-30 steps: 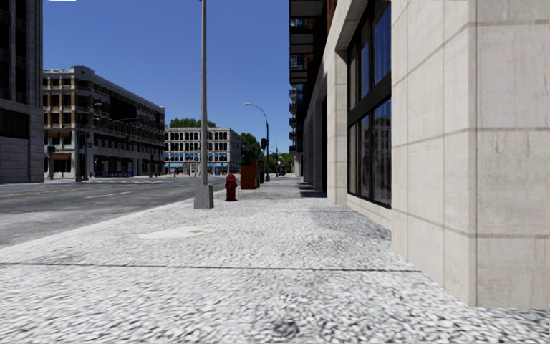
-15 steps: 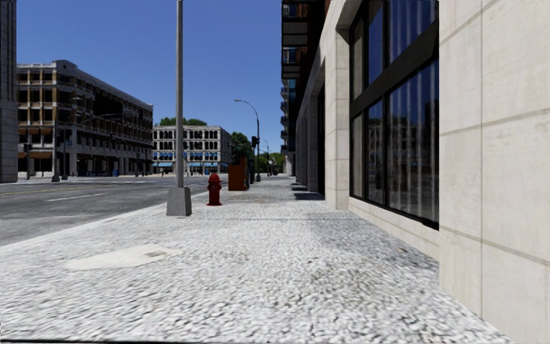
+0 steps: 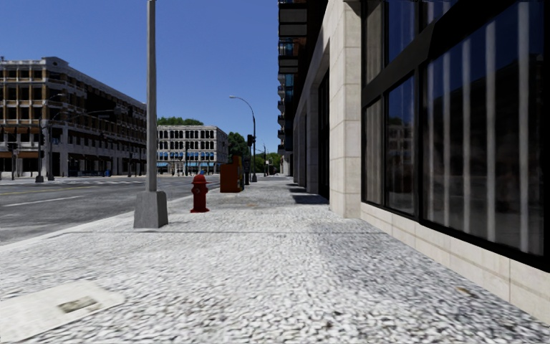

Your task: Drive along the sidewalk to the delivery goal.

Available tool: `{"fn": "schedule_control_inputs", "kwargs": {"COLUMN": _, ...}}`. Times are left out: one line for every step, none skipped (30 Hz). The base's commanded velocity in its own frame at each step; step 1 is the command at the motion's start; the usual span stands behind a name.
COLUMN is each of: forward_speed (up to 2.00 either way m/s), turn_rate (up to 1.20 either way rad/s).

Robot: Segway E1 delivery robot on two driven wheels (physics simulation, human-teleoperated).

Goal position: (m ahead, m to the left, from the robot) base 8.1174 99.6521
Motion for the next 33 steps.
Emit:
{"fn": "schedule_control_inputs", "kwargs": {"forward_speed": 2.0, "turn_rate": 0.0}}
{"fn": "schedule_control_inputs", "kwargs": {"forward_speed": 2.0, "turn_rate": 0.0}}
{"fn": "schedule_control_inputs", "kwargs": {"forward_speed": 2.0, "turn_rate": 0.0}}
{"fn": "schedule_control_inputs", "kwargs": {"forward_speed": 2.0, "turn_rate": 0.0}}
{"fn": "schedule_control_inputs", "kwargs": {"forward_speed": 2.0, "turn_rate": 0.0}}
{"fn": "schedule_control_inputs", "kwargs": {"forward_speed": 2.0, "turn_rate": 0.0}}
{"fn": "schedule_control_inputs", "kwargs": {"forward_speed": 2.0, "turn_rate": 0.0}}
{"fn": "schedule_control_inputs", "kwargs": {"forward_speed": 2.0, "turn_rate": 0.0}}
{"fn": "schedule_control_inputs", "kwargs": {"forward_speed": 2.0, "turn_rate": 0.0}}
{"fn": "schedule_control_inputs", "kwargs": {"forward_speed": 2.0, "turn_rate": 0.0}}
{"fn": "schedule_control_inputs", "kwargs": {"forward_speed": 2.0, "turn_rate": 0.0}}
{"fn": "schedule_control_inputs", "kwargs": {"forward_speed": 2.0, "turn_rate": 0.0}}
{"fn": "schedule_control_inputs", "kwargs": {"forward_speed": 2.0, "turn_rate": 0.0}}
{"fn": "schedule_control_inputs", "kwargs": {"forward_speed": 2.0, "turn_rate": 0.0}}
{"fn": "schedule_control_inputs", "kwargs": {"forward_speed": 2.0, "turn_rate": 0.0}}
{"fn": "schedule_control_inputs", "kwargs": {"forward_speed": 2.0, "turn_rate": 0.0}}
{"fn": "schedule_control_inputs", "kwargs": {"forward_speed": 2.0, "turn_rate": 0.0}}
{"fn": "schedule_control_inputs", "kwargs": {"forward_speed": 2.0, "turn_rate": 0.0}}
{"fn": "schedule_control_inputs", "kwargs": {"forward_speed": 2.0, "turn_rate": 0.0}}
{"fn": "schedule_control_inputs", "kwargs": {"forward_speed": 2.0, "turn_rate": 0.0}}
{"fn": "schedule_control_inputs", "kwargs": {"forward_speed": 2.0, "turn_rate": 0.0}}
{"fn": "schedule_control_inputs", "kwargs": {"forward_speed": 2.0, "turn_rate": 0.0}}
{"fn": "schedule_control_inputs", "kwargs": {"forward_speed": 2.0, "turn_rate": 0.0}}
{"fn": "schedule_control_inputs", "kwargs": {"forward_speed": 2.0, "turn_rate": 0.0}}
{"fn": "schedule_control_inputs", "kwargs": {"forward_speed": 2.0, "turn_rate": 0.0}}
{"fn": "schedule_control_inputs", "kwargs": {"forward_speed": 2.0, "turn_rate": 0.0}}
{"fn": "schedule_control_inputs", "kwargs": {"forward_speed": 2.0, "turn_rate": 0.0}}
{"fn": "schedule_control_inputs", "kwargs": {"forward_speed": 2.0, "turn_rate": 0.0}}
{"fn": "schedule_control_inputs", "kwargs": {"forward_speed": 2.0, "turn_rate": 0.0}}
{"fn": "schedule_control_inputs", "kwargs": {"forward_speed": 2.0, "turn_rate": 0.0}}
{"fn": "schedule_control_inputs", "kwargs": {"forward_speed": 2.0, "turn_rate": 0.0}}
{"fn": "schedule_control_inputs", "kwargs": {"forward_speed": 2.0, "turn_rate": 0.0}}
{"fn": "schedule_control_inputs", "kwargs": {"forward_speed": 2.0, "turn_rate": 0.0}}
